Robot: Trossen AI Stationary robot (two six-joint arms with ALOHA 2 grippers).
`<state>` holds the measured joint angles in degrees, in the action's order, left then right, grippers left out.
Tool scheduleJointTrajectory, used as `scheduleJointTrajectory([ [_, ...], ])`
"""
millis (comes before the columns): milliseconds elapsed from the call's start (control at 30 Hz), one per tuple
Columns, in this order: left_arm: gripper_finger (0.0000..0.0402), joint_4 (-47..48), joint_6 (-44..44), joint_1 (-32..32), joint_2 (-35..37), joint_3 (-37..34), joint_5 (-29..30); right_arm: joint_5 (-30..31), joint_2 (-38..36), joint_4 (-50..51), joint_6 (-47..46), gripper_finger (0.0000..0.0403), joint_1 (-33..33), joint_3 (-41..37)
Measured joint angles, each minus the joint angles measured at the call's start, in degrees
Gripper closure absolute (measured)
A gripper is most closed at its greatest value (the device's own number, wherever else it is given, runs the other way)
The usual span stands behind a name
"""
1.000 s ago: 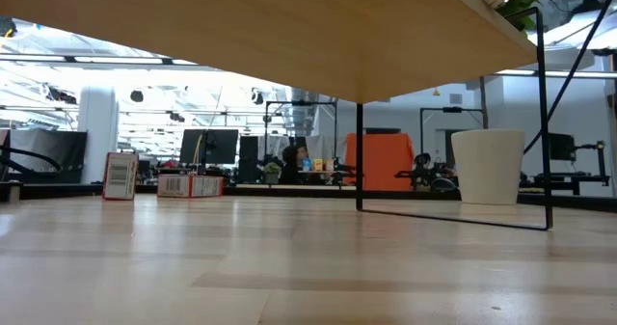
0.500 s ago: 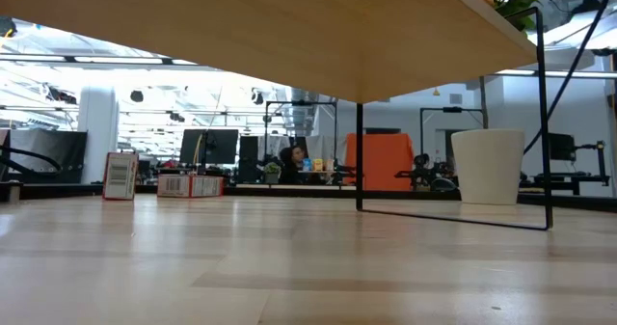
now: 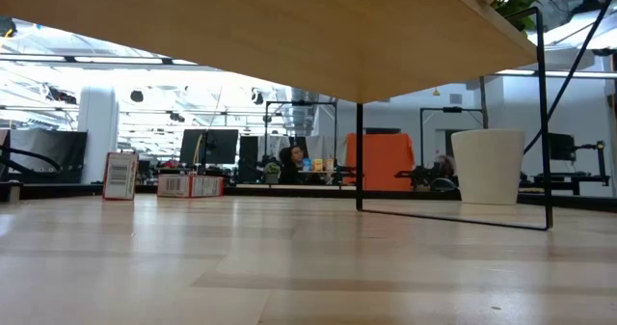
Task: Stack cereal on shelf
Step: Adjust the cereal box on the shelf
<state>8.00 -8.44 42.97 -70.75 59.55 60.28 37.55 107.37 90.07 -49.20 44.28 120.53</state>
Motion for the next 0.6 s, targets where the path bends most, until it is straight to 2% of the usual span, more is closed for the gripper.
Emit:
scheduleJointTrajectory([
  [133,0.0248,5.4,-7.23,-2.84,0.69,0.0,-8.03,-0.02,0.07,-0.1,-0.28,0.0381,2.0,0.0],
  [267,0.0248,5.52,-10.66,-4.35,0.16,0.0,-12.39,1.55,0.12,-0.14,-0.29,0.0389,4.02,0.0],
  [600,0.0248,5.82,-13.26,-5.13,-1.11,-0.04,-12.66,4.27,0.76,-3.78,4.16,0.0373,1.2,-0.02],
])
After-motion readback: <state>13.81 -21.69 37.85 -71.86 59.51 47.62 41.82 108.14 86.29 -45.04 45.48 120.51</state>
